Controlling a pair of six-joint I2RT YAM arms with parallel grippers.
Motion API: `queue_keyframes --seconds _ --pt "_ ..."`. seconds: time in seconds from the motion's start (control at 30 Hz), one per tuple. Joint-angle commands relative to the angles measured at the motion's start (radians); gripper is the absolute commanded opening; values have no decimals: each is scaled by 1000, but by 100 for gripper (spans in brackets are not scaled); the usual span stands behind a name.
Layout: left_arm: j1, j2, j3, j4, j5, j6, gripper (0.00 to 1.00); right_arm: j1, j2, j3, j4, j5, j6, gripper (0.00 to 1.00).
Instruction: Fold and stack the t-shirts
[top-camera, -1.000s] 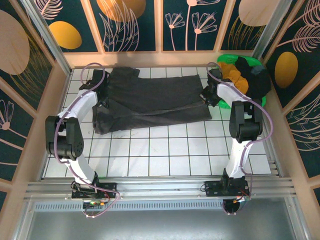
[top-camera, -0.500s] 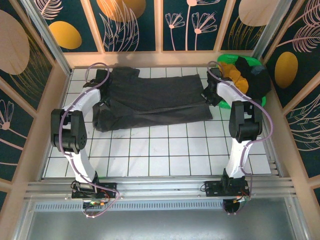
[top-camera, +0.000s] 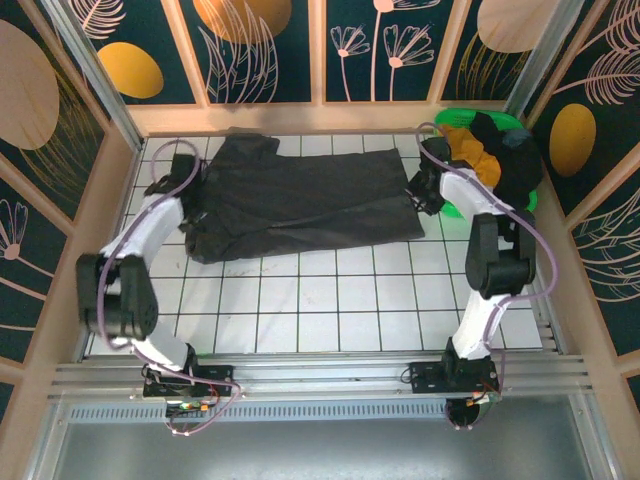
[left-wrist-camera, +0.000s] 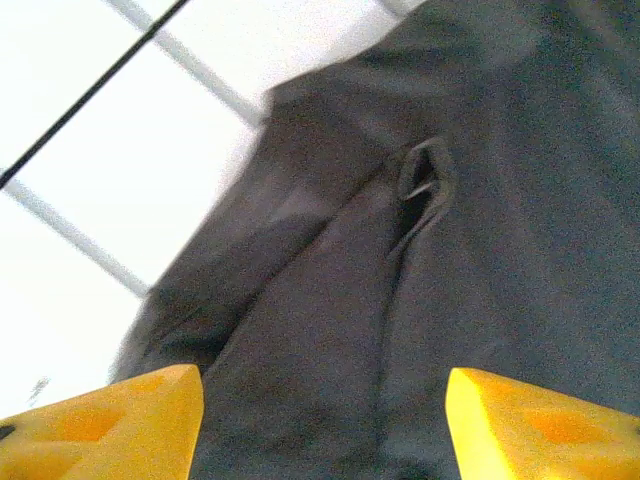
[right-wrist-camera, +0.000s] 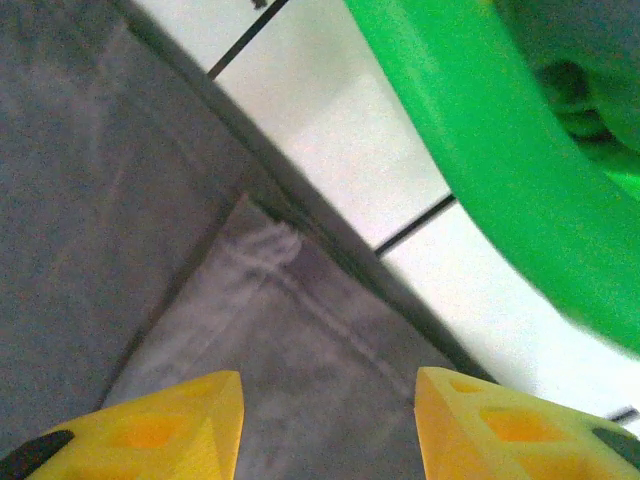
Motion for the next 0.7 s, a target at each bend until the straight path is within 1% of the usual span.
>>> queue_keyframes --seconds 0.0,0.1,0.23,0.47,0.6,0.67 --pt "111 -102 -189 -4 151 -128 62 22 -108 -132 61 -64 -78 46" --pt "175 -160 -298 78 213 -203 62 28 -160 -243 104 -110 -92 44" --pt "208 -151 -355 174 273 -283 62 27 -174 -331 141 -127 -113 45" --pt "224 -85 -418 279 285 -344 55 23 -120 -357 142 -66 -126 47" --pt "234 -36 -411 334 308 -366 53 23 -89 -362 156 -37 -130 47" --pt "235 -18 -408 353 309 -377 50 24 -71 -352 157 -17 -134 48"
